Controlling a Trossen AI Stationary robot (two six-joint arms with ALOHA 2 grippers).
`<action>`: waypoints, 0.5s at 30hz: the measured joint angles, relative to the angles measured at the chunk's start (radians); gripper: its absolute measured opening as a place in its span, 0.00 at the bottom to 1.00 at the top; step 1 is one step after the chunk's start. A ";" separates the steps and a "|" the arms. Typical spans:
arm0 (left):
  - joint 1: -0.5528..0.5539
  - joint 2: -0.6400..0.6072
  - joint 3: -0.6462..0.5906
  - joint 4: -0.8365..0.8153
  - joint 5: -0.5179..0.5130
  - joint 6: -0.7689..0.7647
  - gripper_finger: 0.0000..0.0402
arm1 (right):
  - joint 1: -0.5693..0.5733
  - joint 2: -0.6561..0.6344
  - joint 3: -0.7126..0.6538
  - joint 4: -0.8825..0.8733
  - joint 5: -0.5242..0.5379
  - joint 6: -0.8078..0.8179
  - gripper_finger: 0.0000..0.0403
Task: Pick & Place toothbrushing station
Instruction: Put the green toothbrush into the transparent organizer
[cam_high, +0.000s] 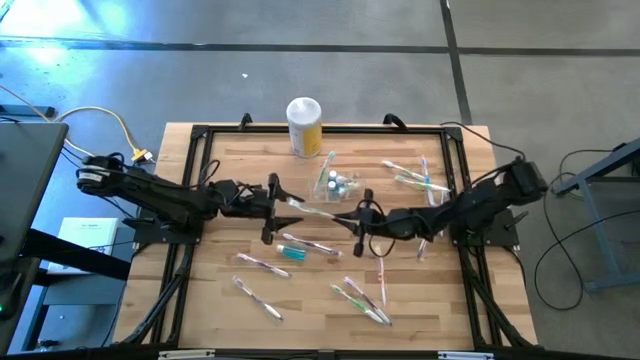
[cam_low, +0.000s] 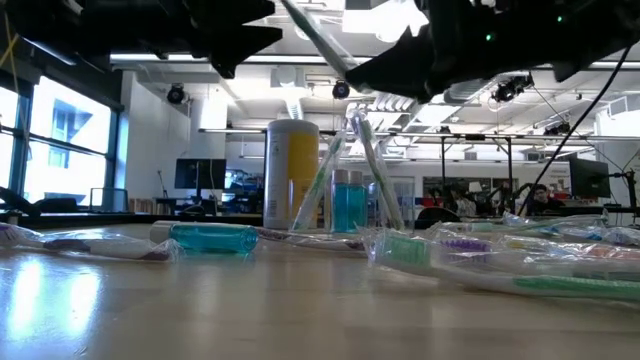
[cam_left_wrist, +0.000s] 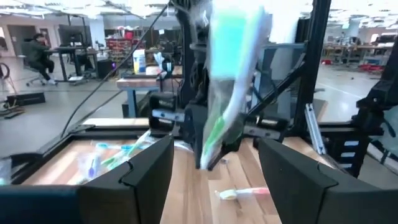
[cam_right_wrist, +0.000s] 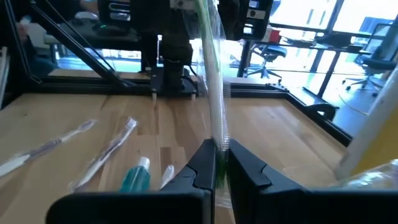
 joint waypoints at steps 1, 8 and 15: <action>0.000 0.013 0.000 0.007 -0.014 0.000 0.58 | -0.007 0.009 0.000 0.013 -0.015 0.000 0.03; 0.000 0.063 0.000 0.081 -0.090 0.001 0.58 | -0.023 0.029 0.000 0.022 -0.051 0.004 0.03; 0.000 0.066 0.000 0.129 -0.032 0.008 0.58 | -0.022 0.029 0.000 0.010 -0.043 0.004 0.03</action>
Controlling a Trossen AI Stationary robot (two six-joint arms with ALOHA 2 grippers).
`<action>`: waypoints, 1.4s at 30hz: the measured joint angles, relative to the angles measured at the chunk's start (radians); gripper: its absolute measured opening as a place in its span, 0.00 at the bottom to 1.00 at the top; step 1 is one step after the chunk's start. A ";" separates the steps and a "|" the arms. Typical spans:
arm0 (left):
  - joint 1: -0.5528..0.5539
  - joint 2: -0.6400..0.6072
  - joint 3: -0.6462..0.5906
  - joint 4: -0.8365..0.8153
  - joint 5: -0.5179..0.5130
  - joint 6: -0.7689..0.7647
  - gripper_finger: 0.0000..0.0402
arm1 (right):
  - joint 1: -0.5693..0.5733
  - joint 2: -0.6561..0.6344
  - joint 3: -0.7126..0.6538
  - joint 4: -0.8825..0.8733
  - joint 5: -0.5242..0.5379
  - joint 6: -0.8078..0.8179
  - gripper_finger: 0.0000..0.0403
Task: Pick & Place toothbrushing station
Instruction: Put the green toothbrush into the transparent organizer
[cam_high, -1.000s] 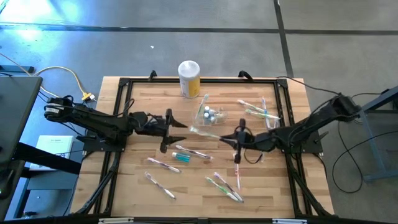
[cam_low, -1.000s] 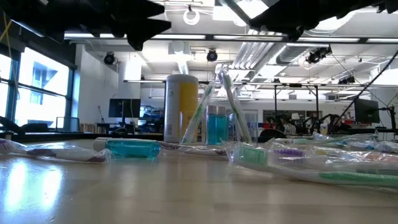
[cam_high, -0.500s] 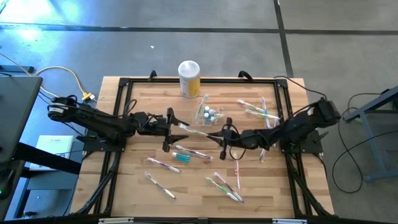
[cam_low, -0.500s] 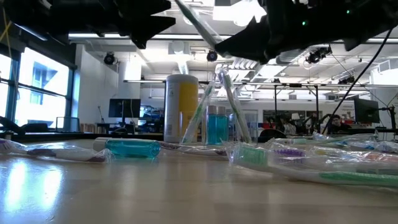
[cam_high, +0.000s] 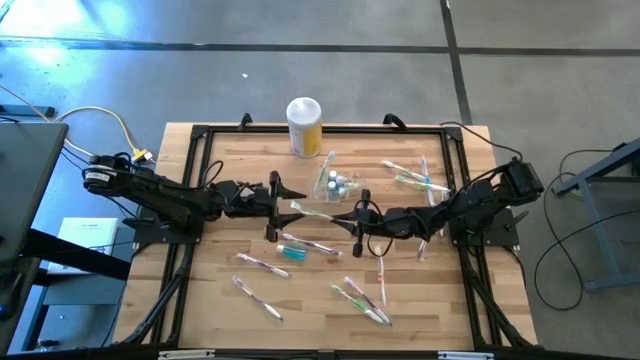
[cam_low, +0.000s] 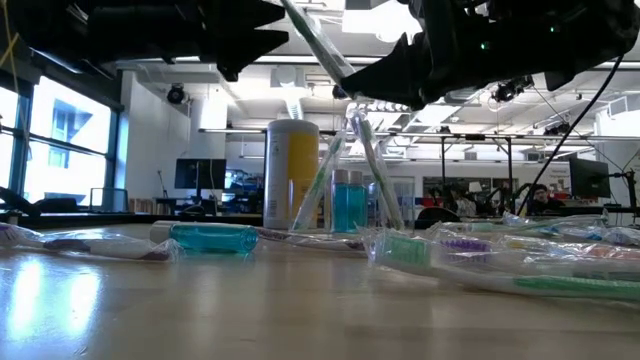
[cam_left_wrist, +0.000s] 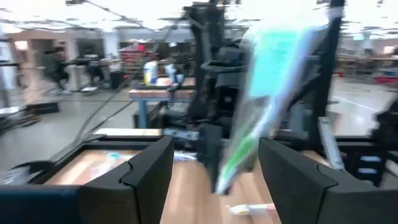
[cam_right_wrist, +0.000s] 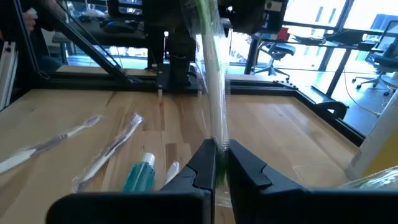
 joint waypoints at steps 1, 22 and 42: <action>0.000 0.000 0.000 0.003 0.022 0.000 0.58 | 0.000 0.000 0.000 -0.006 0.001 0.000 0.03; 0.000 0.000 0.028 -0.027 0.047 -0.001 0.22 | -0.001 -0.001 0.000 -0.060 0.011 0.010 0.03; 0.009 -0.034 0.058 -0.169 0.033 -0.090 0.02 | 0.077 -0.068 0.000 -0.197 0.298 0.009 0.56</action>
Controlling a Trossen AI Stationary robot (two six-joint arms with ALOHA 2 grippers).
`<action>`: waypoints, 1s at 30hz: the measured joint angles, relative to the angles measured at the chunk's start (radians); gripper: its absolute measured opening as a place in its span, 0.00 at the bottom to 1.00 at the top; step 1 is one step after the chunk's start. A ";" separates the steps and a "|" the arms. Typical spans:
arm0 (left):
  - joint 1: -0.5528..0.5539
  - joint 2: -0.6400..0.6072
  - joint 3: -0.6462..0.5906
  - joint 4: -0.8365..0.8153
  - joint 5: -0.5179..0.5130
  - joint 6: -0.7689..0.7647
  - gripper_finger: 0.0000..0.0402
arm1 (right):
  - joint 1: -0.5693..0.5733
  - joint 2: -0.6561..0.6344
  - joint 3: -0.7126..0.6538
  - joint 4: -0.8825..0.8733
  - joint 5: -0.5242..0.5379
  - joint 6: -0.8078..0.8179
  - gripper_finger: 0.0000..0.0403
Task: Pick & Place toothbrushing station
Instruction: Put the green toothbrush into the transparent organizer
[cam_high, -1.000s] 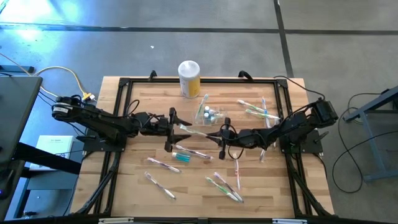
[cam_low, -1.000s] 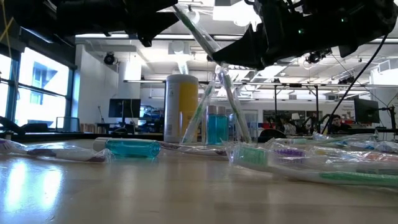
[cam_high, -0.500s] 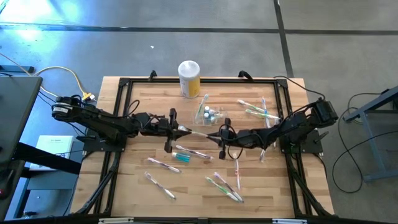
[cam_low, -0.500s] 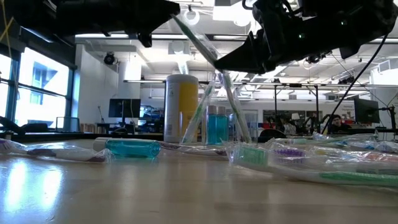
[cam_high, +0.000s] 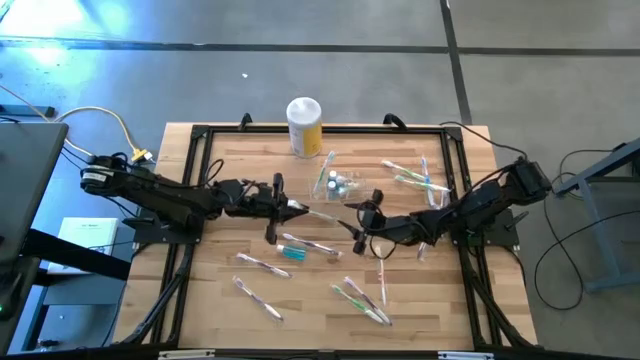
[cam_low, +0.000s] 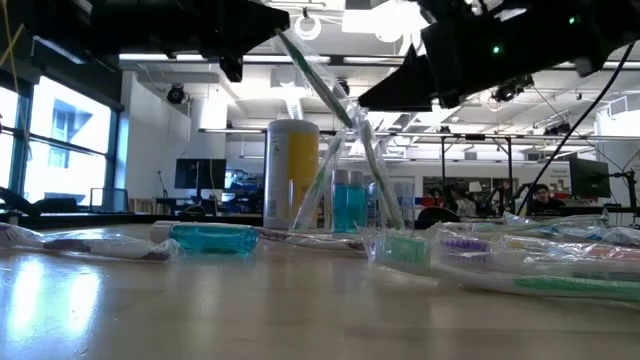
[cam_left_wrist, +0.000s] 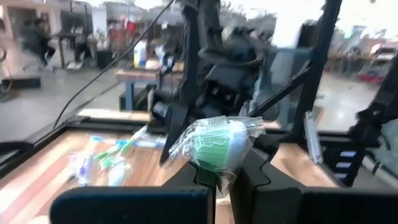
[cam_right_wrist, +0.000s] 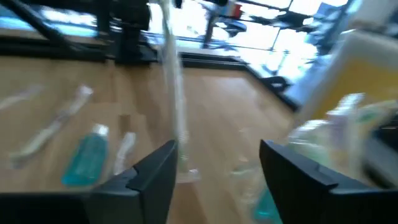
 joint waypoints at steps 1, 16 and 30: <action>0.005 -0.015 0.026 -0.077 -0.009 0.000 0.02 | 0.013 -0.015 0.000 -0.015 0.038 -0.011 0.58; 0.173 0.052 0.688 -1.159 -0.081 0.003 0.02 | 0.096 -0.096 0.000 -0.086 0.181 -0.059 0.61; 0.410 0.234 0.698 -1.178 0.156 -0.022 0.02 | 0.093 -0.096 0.000 -0.092 0.180 -0.056 0.61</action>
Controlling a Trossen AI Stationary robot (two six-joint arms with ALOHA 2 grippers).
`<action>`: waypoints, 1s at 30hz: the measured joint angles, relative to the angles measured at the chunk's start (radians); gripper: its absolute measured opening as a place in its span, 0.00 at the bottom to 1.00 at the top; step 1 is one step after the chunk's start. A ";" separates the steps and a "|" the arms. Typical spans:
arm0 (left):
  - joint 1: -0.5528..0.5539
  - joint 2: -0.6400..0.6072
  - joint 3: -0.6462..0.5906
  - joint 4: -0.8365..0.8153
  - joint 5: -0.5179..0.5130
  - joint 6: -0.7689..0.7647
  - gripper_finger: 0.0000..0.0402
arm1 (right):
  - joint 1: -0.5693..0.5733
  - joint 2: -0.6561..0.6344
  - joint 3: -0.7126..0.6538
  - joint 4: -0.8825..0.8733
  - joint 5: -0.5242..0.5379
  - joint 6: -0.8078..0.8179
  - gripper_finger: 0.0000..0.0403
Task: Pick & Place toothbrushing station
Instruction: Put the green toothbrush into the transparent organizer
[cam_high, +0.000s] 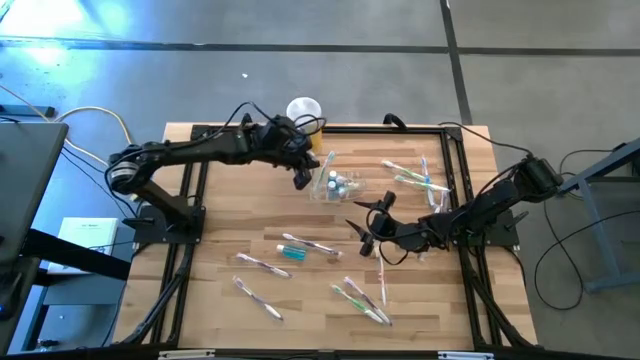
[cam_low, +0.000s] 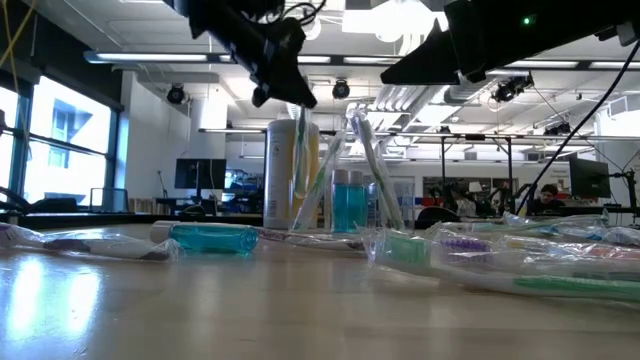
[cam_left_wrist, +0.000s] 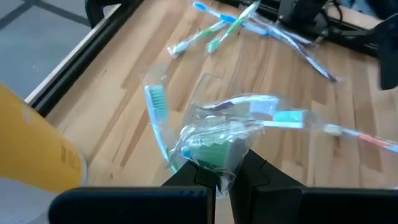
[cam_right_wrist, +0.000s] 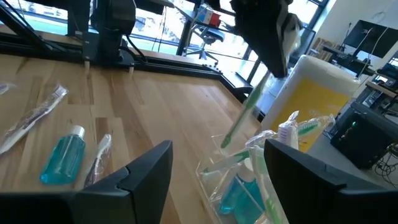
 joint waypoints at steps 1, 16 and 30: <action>0.000 0.012 0.000 0.005 0.000 0.001 0.02 | 0.000 0.000 0.000 0.000 0.000 0.002 0.61; 0.000 0.122 0.000 0.019 0.002 0.025 0.07 | 0.000 0.000 0.000 -0.030 -0.001 0.048 0.61; 0.000 0.122 0.000 0.010 -0.011 0.055 0.08 | 0.000 0.000 0.000 -0.035 -0.001 0.045 0.61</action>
